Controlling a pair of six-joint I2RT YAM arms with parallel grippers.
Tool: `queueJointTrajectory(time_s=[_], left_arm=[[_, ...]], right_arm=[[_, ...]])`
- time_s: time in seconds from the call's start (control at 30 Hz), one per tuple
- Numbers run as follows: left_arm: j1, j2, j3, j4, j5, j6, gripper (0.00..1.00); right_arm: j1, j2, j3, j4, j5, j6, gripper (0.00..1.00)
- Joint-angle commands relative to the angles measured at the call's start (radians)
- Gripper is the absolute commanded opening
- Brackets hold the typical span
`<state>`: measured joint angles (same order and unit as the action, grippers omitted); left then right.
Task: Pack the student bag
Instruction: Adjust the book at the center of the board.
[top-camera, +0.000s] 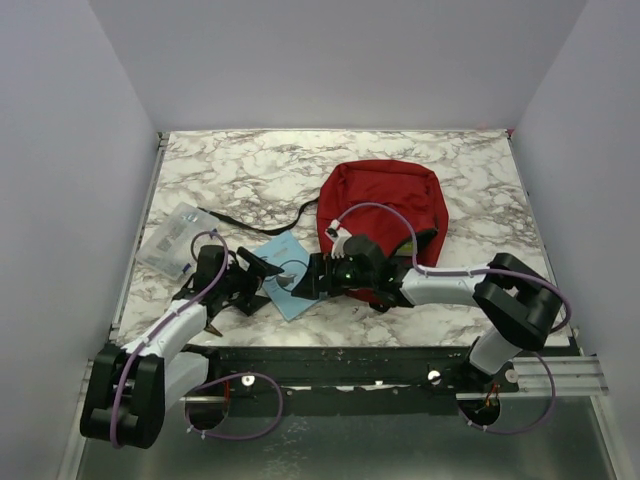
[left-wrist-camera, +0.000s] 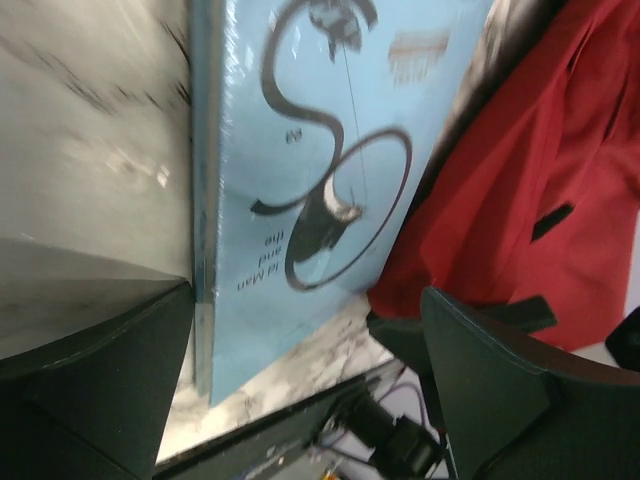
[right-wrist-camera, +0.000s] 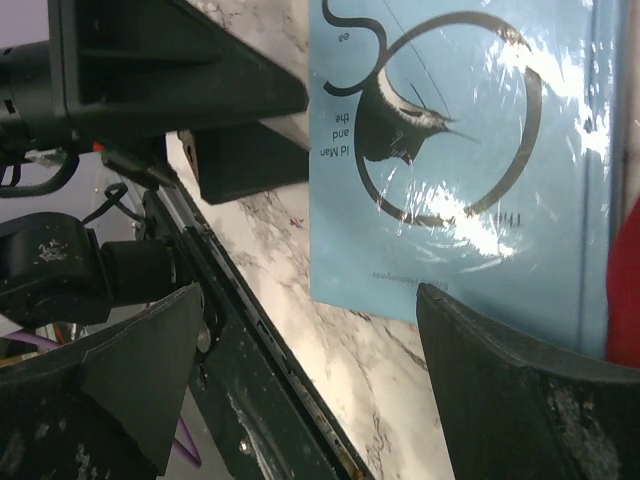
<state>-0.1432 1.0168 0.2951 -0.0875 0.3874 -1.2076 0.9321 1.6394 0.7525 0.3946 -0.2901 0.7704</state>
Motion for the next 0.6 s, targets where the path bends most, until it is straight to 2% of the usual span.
queueJointTrajectory(time_s=[0.0, 0.13, 0.2, 0.3, 0.37, 0.47, 0.57], left_arm=[[-0.114, 0.012, -0.038, -0.018, 0.076, -0.064, 0.97], [-0.169, -0.054, -0.066, -0.064, 0.043, -0.063, 0.98], [-0.17, -0.082, -0.027, -0.169, -0.005, 0.024, 0.98], [-0.17, -0.119, 0.109, -0.409, -0.158, 0.221, 0.98], [-0.168, -0.17, 0.169, -0.488, -0.25, 0.276, 0.98], [-0.169, -0.237, 0.229, -0.491, -0.32, 0.334, 0.98], [-0.161, -0.175, 0.351, -0.491, -0.358, 0.449, 0.98]], right_arm=[[0.004, -0.061, -0.061, -0.056, 0.103, 0.048, 0.9], [0.004, -0.119, -0.124, -0.068, 0.191, 0.148, 0.91], [0.004, -0.144, -0.138, -0.091, 0.21, 0.208, 0.9], [0.007, -0.165, -0.145, -0.149, 0.222, 0.314, 0.89], [0.013, -0.178, -0.159, -0.153, 0.233, 0.378, 0.89], [0.019, -0.187, -0.194, -0.115, 0.258, 0.467, 0.88], [0.022, -0.173, -0.192, -0.129, 0.284, 0.507, 0.87]])
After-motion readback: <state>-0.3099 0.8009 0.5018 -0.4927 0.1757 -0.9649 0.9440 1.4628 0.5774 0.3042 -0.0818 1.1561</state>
